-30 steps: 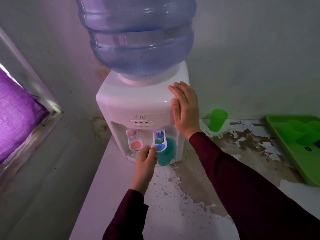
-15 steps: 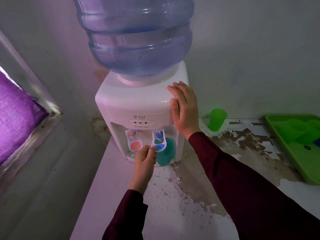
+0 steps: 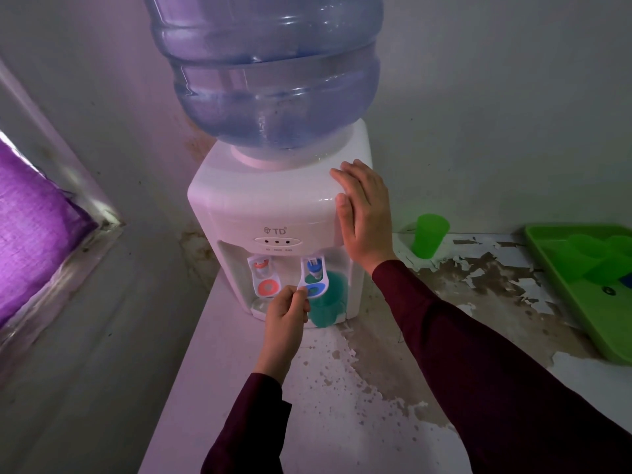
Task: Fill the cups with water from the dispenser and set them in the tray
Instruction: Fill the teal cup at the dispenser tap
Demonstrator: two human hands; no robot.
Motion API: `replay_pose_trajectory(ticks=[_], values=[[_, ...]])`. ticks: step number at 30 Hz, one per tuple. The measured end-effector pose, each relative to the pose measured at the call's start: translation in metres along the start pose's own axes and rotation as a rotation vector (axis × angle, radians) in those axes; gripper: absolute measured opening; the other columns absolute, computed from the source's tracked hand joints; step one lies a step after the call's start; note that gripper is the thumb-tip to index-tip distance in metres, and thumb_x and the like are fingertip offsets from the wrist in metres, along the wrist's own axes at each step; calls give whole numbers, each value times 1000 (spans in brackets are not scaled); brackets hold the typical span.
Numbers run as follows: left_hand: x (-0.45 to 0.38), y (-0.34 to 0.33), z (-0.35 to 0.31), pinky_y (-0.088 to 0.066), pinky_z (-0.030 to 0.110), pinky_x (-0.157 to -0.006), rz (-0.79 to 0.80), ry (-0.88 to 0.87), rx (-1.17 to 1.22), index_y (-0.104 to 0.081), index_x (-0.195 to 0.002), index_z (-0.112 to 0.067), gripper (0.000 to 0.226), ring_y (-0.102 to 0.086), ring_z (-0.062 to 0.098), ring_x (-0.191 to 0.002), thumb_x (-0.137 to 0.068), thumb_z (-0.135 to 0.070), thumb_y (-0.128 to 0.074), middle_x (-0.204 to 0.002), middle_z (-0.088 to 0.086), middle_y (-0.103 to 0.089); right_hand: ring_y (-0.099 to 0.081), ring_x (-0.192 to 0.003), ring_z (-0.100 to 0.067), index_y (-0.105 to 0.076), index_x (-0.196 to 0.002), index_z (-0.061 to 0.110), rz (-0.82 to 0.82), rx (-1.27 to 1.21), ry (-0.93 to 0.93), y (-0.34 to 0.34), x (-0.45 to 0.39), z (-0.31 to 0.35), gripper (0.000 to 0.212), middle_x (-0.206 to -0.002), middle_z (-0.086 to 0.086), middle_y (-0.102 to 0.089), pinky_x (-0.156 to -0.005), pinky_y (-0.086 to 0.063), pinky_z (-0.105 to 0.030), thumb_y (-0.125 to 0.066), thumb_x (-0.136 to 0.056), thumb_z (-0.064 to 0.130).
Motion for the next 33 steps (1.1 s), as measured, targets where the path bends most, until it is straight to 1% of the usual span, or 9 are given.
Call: replay_pose_trajectory(ticks=[4,9,16,20,24,27,33], values=[[0,0,1,-38,24,-60,-1,9,11,-56,-96,9,34,-42,13,-64,-98,-22,-41,-72,6,-48,-49,-126,-30,-61,-122,2,3,-2,0,0,0,1,52,-125,-17,-60,-106,-39,-45,-23,-102,33],[-1,0,1,-39,22,-60,-5,22,25,-58,-96,5,33,-43,13,-64,-98,-23,-41,-71,5,-49,-49,-126,-30,-60,-122,3,-1,0,-1,0,0,0,43,-125,-16,-60,-104,-40,-47,-31,-100,25],[-3,2,1,-38,22,-59,-25,35,46,-59,-94,5,33,-42,11,-61,-97,-24,-45,-69,4,-48,-49,-125,-30,-61,-122,3,0,0,-2,0,0,0,54,-124,-16,-61,-106,-39,-45,-21,-103,34],[-3,1,3,-38,22,-59,-32,42,55,-59,-93,6,33,-41,12,-61,-97,-24,-44,-68,4,-48,-49,-125,-30,-61,-122,2,4,1,-3,0,0,1,54,-125,-16,-61,-106,-39,-45,-21,-103,34],[-3,0,3,-39,22,-57,-42,48,63,-59,-86,-2,29,-42,11,-59,-97,-24,-45,-66,2,-49,-49,-125,-30,-61,-121,2,3,1,0,0,0,1,47,-124,-16,-61,-104,-40,-48,-29,-101,29],[-4,0,4,-39,22,-58,-42,54,69,-59,-83,-5,29,-43,11,-59,-97,-25,-44,-66,2,-50,-49,-125,-29,-61,-122,2,-1,-4,-1,0,0,0,53,-124,-16,-61,-105,-40,-47,-23,-103,33],[-3,0,4,-40,21,-56,-41,47,74,-60,-82,-7,29,-44,10,-58,-97,-27,-45,-65,1,-51,-48,-126,-29,-61,-122,2,-5,-10,-3,-1,1,0,54,-125,-16,-61,-105,-40,-48,-21,-103,34]])
Point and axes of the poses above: each hand's wrist, its own x-axis away from the middle knuckle, its own y-axis out of the back of the hand, z = x × y, the point moved 6 cm from there along -x, towards the middle knuckle
